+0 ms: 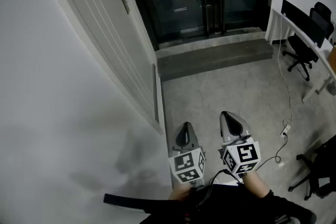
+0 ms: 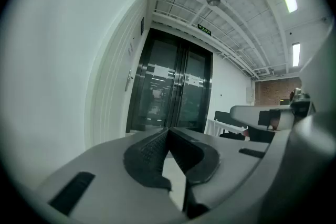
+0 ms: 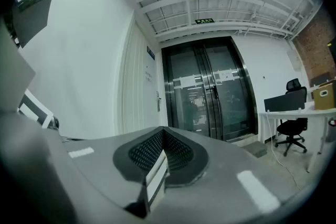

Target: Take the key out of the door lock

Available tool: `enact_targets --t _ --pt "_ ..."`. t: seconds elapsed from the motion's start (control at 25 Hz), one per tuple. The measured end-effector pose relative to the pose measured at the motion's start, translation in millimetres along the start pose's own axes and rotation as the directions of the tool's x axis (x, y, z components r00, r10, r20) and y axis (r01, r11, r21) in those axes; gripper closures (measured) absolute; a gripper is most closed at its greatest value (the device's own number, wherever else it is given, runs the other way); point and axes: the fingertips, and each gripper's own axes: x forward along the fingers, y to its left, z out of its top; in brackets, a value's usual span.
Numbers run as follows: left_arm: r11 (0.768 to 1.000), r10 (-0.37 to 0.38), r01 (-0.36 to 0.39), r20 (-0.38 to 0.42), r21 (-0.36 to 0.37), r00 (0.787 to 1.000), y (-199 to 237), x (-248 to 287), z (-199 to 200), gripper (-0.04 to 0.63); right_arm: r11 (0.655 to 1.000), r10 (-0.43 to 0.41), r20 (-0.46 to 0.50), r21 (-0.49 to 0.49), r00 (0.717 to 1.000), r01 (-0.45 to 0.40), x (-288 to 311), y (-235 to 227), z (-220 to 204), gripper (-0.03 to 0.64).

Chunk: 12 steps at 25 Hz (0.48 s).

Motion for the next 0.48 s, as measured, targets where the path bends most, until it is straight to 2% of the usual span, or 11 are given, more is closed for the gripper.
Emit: enact_targets --t 0.48 --pt "1.0 0.002 -0.002 0.003 0.003 1.0 3.8 -3.4 2.8 0.595 1.0 -0.001 0.006 0.002 1.0 0.001 1.3 3.0 1.8 0.617"
